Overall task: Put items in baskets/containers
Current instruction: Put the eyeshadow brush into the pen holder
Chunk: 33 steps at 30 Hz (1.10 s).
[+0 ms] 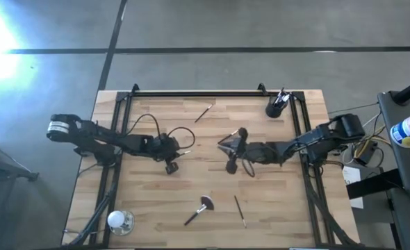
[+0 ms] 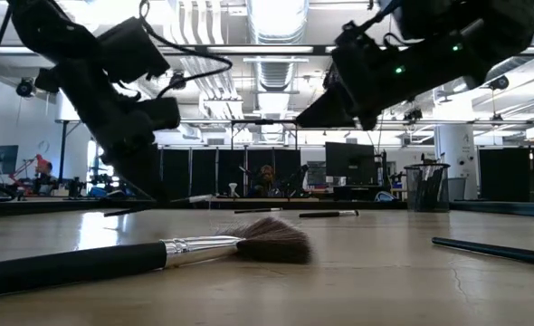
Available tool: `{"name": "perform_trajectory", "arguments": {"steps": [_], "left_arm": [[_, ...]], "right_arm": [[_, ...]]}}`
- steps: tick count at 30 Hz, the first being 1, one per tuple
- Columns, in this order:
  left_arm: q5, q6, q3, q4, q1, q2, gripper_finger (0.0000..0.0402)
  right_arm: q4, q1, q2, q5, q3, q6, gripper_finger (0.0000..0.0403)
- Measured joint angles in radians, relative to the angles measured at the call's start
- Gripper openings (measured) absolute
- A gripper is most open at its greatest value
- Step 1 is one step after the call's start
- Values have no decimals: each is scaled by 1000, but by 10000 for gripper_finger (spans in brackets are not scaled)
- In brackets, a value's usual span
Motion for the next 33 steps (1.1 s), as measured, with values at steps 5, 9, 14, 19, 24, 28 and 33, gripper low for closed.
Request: {"name": "perform_trajectory", "arguments": {"steps": [5,9,14,19,24,28,33], "left_arm": [[-6,15,1,79,-52,-5,0],[-8,22,1,158,-95,-6,0],[-60,83,-8,339,-152,-8,0],[-81,142,-52,613,-183,-8,0],[-83,199,-112,959,-184,-8,0],[-45,231,-128,1115,-184,-9,0],[-18,273,-105,1156,-184,-9,0]], "right_arm": [[1,0,86,-78,66,-20,98],[23,3,129,-97,98,21,127],[187,20,138,-96,64,42,150],[444,41,136,-93,-10,29,152],[627,76,148,-94,-38,-40,153],[704,96,148,-97,-31,-95,153],[719,95,148,-160,22,-127,153]]}}
